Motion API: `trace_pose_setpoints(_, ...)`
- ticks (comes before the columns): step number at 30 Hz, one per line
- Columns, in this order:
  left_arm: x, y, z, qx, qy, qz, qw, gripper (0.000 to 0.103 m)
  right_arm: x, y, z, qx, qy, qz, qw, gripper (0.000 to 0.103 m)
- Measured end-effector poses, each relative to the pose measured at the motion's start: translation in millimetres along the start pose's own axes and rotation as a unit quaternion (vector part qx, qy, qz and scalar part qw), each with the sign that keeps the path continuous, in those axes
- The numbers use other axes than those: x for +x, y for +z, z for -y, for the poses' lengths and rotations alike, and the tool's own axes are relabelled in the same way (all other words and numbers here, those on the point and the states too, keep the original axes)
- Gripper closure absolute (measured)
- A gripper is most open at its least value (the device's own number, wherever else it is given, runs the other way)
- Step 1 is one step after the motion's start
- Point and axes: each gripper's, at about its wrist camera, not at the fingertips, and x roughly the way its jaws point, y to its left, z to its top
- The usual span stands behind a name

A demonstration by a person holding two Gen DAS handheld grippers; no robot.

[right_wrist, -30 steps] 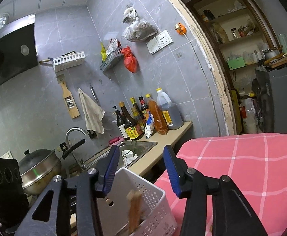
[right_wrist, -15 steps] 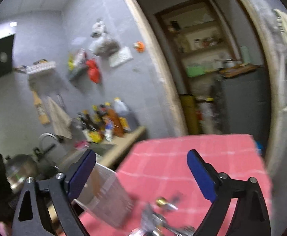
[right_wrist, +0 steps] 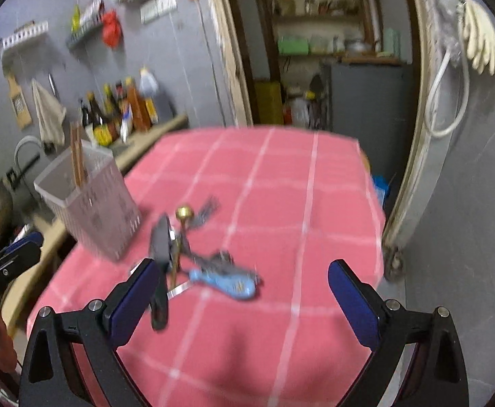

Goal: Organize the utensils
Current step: 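Open both tools and move them back over the utensil pile, then grasp the dark-handled knife with the left tool and lift it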

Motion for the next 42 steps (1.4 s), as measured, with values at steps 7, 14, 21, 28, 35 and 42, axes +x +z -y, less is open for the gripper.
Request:
trace_pose_setpoints(7, 43, -13, -2, -0.026, 0.023, -0.064, 0.9974, 0.043, 32, -14, 8, -0.004, 0.019, -0.062, 0.998, 0.015)
trace_pose_setpoints(14, 68, -12, -10, -0.05, 0.05, -0.083, 0.994, 0.043, 57, -10, 14, -0.004, 0.051, -0.09, 0.995, 0.042)
trace_pose_setpoints(21, 92, -4, -5, -0.041, 0.074, -0.088, 0.9925, 0.044, 80, 8, 21, -0.013, 0.081, -0.105, 0.991, 0.048)
trace_pose_setpoints(28, 119, 1, -9, -0.052, 0.083, -0.107, 0.9894, 0.055, 107, 25, 25, -0.031, 0.115, -0.126, 0.985, 0.057)
trace_pose_setpoints(35, 134, 3, -13, -0.079, 0.075, -0.14, 0.9841, 0.069, 127, 31, 28, -0.031, 0.146, -0.148, 0.978, 0.072)
trace_pose_setpoints(42, 142, 2, -16, -0.097, 0.086, -0.169, 0.9769, 0.073, 145, 26, 21, -0.056, 0.172, -0.185, 0.966, 0.083)
